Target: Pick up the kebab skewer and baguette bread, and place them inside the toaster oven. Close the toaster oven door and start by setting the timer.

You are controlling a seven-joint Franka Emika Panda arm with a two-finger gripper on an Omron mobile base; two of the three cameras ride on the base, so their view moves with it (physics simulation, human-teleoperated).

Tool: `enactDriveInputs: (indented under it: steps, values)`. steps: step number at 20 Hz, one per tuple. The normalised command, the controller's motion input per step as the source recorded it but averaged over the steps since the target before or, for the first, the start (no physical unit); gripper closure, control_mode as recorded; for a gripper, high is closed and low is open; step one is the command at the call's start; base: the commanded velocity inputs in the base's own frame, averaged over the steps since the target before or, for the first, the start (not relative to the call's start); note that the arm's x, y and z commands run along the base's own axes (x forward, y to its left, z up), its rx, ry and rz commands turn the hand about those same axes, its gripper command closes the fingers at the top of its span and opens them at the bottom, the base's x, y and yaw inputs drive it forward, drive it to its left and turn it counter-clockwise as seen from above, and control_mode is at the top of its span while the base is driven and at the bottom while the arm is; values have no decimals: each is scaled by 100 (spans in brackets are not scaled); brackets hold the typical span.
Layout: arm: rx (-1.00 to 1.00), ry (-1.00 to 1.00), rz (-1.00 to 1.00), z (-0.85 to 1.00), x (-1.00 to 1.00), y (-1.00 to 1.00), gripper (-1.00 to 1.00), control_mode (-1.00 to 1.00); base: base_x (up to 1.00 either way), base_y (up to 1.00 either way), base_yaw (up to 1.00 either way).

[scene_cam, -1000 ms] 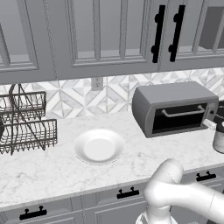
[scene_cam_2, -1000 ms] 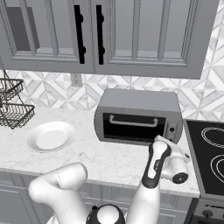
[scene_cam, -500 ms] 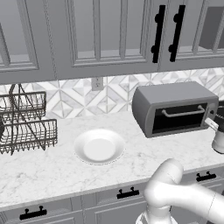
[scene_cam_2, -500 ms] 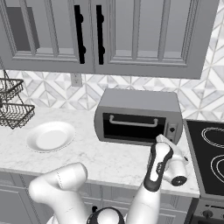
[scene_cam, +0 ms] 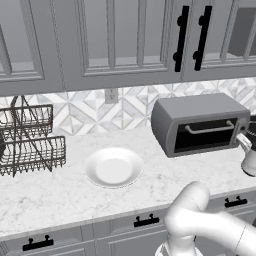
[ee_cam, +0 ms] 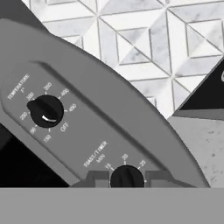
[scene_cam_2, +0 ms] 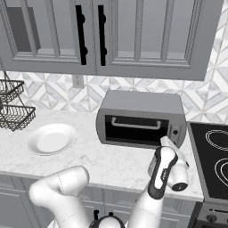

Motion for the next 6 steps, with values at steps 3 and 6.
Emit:
enactDriveInputs:
  steps: [3,6]
  values:
    - [19,-2,-1,0,-11,0,100,-100,0,0,0]
    - [16,-3,-2,0,-11,0,100,-100,0,0,0]
